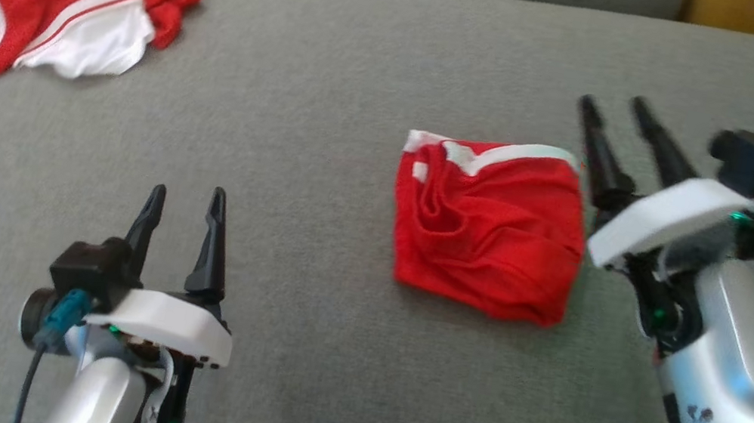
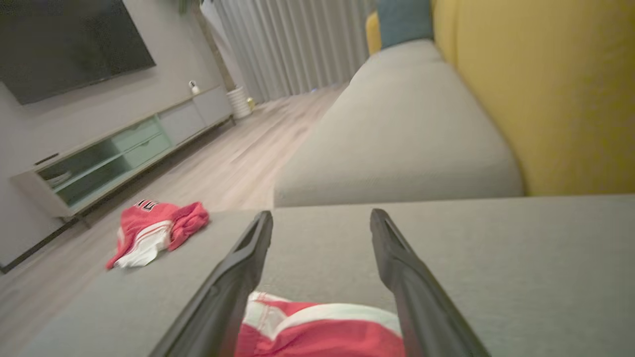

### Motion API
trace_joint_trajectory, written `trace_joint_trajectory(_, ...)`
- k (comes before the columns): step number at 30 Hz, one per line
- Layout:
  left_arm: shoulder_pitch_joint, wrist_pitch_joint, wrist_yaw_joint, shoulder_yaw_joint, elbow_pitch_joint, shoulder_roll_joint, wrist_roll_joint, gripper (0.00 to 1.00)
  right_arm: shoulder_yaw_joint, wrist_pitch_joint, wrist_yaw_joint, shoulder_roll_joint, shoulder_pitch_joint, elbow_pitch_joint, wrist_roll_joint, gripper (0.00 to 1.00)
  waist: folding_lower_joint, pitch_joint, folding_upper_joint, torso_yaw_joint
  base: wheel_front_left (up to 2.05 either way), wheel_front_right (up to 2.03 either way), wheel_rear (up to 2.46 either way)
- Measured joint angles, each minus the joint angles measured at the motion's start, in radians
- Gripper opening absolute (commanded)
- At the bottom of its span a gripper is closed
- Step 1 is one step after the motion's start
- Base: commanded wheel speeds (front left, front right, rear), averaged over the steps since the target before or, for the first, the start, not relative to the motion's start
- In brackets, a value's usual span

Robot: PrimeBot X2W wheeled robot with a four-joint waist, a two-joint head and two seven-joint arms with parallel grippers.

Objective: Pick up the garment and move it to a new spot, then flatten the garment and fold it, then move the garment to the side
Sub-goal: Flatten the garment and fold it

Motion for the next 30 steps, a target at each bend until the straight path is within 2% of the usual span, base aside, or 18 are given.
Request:
trace_joint_trajectory(7,0.016,0.0,0.004,0.031,-0.013,-0.001,0.0,1.0,-0.139,-0.178,0.0,0.026,0.174,-0.052,-0.208,1.0,0.0,-0.057,0.0,-0.053,0.0,0.0,0.0)
trace_joint_trajectory(15,0.13,0.0,0.004,0.056,-0.051,-0.001,0.007,1.0,-0.246,-0.23,0.0,0.1,0.381,-0.196,-0.362,1.0,0.0,-0.116,0.0,-0.087,0.0,0.0,0.0)
trace_joint_trajectory(21,0.193,0.0,0.004,0.054,-0.065,-0.001,0.009,1.0,-0.277,-0.23,0.0,0.121,0.488,-0.275,-0.378,1.0,0.0,-0.134,0.0,-0.088,0.0,0.0,0.0)
trace_joint_trajectory(30,0.21,0.0,0.004,0.052,-0.071,-0.001,0.019,1.0,-0.261,-0.229,0.0,0.134,0.544,-0.302,-0.366,1.0,0.0,-0.144,0.0,-0.077,0.0,0.0,0.0)
